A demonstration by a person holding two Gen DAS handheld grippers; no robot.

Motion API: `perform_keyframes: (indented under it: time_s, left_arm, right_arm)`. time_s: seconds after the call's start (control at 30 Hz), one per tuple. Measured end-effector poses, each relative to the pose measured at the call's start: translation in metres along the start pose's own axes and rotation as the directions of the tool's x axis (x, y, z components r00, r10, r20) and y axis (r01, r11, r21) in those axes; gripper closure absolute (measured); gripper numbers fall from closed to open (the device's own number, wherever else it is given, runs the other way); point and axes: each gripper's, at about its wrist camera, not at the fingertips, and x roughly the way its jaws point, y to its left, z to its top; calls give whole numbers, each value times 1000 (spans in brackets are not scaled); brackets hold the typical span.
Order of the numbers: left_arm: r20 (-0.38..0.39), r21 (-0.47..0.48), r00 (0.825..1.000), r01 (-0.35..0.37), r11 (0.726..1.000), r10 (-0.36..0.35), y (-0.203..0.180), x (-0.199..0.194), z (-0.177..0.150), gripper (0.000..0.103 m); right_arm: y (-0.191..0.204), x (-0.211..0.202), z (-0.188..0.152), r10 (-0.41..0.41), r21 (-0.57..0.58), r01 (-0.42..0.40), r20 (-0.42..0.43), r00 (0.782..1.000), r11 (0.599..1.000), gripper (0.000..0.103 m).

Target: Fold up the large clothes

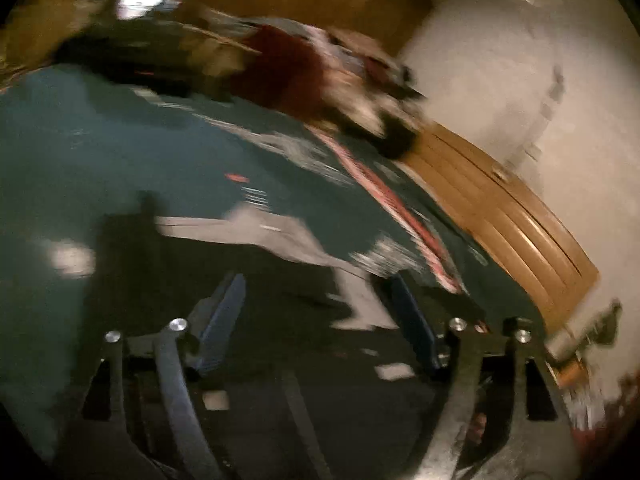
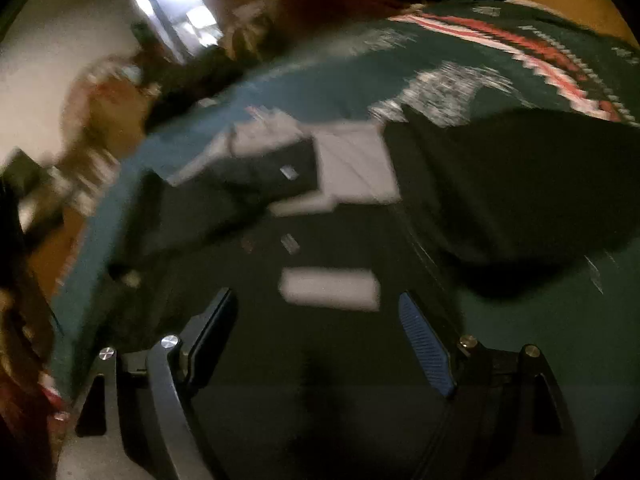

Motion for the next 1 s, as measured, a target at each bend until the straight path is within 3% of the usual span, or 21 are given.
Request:
perform_keyframes:
  time_s: [0.07, 0.17, 0.23, 0.37, 0.57, 0.6, 0.67, 0.7, 0.83, 1.0]
  left_arm:
    - [20, -52, 994, -110, 993, 111, 35, -12, 2, 28]
    - [7, -132, 980, -195, 972, 198, 77, -15, -2, 29]
    - [4, -165, 975, -217, 962, 221, 91, -15, -6, 29]
    - [-4, -183, 971, -234, 955, 237, 102, -16, -13, 29]
    - [-30, -167, 971, -240, 956, 239, 105, -10, -17, 28]
    - [-31, -160, 970, -244, 956, 242, 104, -7, -16, 28]
    - [-28, -155, 970, -245, 957, 243, 104, -9, -16, 27]
    - [-25, -148, 968, -249, 957, 248, 102, -9, -14, 27]
    - [-17, -97, 950, -312, 945, 312, 99, -14, -11, 27]
    - [-40, -50, 923, -384, 922, 383, 95, -3, -9, 26]
  right_arm:
    - [4, 21, 24, 73, 11, -73, 5, 997, 997, 21]
    - [12, 73, 60, 106, 6, -106, -40, 994, 994, 33]
    - [13, 106, 79, 94, 0, -94, -74, 993, 996, 35]
    - [16, 153, 99, -7, -44, 3, -102, 995, 999, 35]
    - [27, 180, 105, 21, -58, -29, -120, 993, 998, 37]
    - [29, 183, 104, 6, -66, -14, -121, 993, 998, 44]
    - [28, 184, 102, -18, -59, 11, -119, 993, 998, 75]
    - [24, 181, 102, -4, -35, 0, -118, 993, 999, 97]
    - [5, 138, 95, 26, 29, -25, -39, 999, 999, 99]
    - [-15, 94, 84, -91, 19, 91, 16, 996, 996, 99]
